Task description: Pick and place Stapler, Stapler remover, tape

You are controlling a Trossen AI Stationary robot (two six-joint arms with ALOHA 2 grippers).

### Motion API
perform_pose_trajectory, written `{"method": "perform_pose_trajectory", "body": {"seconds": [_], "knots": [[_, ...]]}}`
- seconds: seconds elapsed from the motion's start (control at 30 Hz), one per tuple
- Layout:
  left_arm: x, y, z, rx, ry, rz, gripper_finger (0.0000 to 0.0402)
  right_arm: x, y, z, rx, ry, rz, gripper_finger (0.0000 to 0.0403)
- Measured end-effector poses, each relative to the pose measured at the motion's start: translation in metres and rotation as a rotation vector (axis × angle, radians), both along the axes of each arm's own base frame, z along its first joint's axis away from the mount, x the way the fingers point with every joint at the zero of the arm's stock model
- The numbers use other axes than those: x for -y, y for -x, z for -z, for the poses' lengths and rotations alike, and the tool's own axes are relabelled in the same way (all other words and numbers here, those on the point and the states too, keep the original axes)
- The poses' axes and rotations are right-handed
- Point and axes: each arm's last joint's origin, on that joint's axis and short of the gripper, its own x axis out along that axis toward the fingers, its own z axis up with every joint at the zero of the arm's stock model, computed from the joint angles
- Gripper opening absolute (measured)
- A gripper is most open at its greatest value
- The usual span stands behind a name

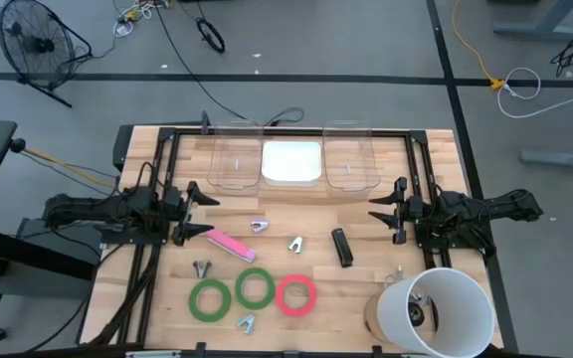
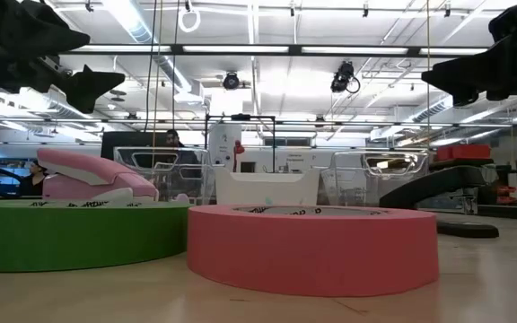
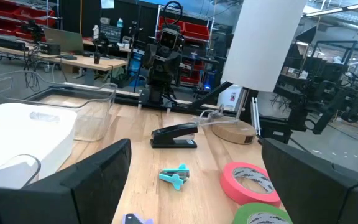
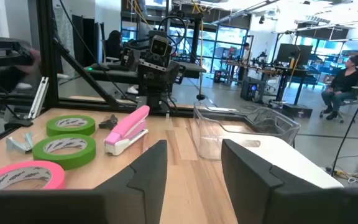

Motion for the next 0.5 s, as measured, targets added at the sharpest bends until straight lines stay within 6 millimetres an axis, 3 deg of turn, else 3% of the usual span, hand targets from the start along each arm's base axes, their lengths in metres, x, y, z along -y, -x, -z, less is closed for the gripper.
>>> {"method": "perform_pose_trajectory", "body": {"seconds": [0.5], "knots": [[-0.0014, -0.0010, 0.0011, -0.014, 0.000, -0.015, 0.0367, 0.0000, 0.0000, 0.0000, 0.000, 0.000, 0.000, 0.0153]]}}
